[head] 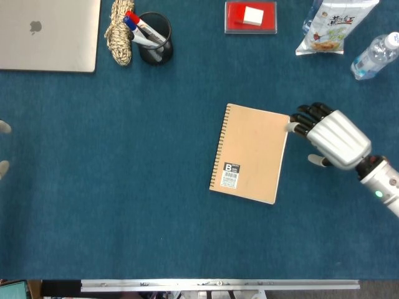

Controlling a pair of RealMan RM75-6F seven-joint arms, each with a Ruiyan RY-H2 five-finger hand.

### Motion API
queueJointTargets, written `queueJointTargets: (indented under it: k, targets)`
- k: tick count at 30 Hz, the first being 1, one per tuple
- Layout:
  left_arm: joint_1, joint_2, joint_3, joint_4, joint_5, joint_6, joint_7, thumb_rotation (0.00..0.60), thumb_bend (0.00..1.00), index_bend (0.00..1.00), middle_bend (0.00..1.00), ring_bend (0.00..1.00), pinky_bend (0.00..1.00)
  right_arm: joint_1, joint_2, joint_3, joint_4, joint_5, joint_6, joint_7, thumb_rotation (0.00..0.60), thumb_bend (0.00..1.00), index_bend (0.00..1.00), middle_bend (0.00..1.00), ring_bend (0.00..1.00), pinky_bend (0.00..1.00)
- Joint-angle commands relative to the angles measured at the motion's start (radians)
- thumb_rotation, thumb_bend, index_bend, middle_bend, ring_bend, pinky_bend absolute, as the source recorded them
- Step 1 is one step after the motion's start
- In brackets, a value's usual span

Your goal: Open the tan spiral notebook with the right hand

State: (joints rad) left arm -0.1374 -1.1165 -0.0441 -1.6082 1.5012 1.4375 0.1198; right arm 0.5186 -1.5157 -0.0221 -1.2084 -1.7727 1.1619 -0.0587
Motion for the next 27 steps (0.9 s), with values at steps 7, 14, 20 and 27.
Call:
queueJointTargets:
  k: [7, 14, 20, 27]
  targets:
    - [0.007, -0.001, 0.006, 0.011, -0.003, 0.005, -0.016, 0.6, 0.13, 0.39, 0.34, 0.35, 0.55, 0.028, -0.034, -0.014, 0.032, 0.002, -0.021, 0.015, 0.6, 0.0, 0.34, 0.32, 0.21, 0.27]
    - [0.012, -0.003, 0.009, 0.021, -0.005, 0.008, -0.03, 0.6, 0.13, 0.39, 0.34, 0.35, 0.55, 0.045, -0.072, -0.03, 0.069, 0.001, -0.035, 0.036, 0.6, 0.0, 0.34, 0.32, 0.21, 0.27]
    - [0.015, -0.004, 0.011, 0.028, -0.008, 0.009, -0.038, 0.6, 0.13, 0.39, 0.34, 0.35, 0.55, 0.056, -0.102, -0.042, 0.103, 0.002, -0.039, 0.052, 0.6, 0.0, 0.34, 0.32, 0.21, 0.26]
    - [0.017, -0.007, 0.012, 0.035, -0.01, 0.009, -0.045, 0.6, 0.13, 0.39, 0.34, 0.35, 0.55, 0.062, -0.122, -0.052, 0.129, 0.002, -0.033, 0.067, 0.6, 0.01, 0.34, 0.32, 0.2, 0.26]
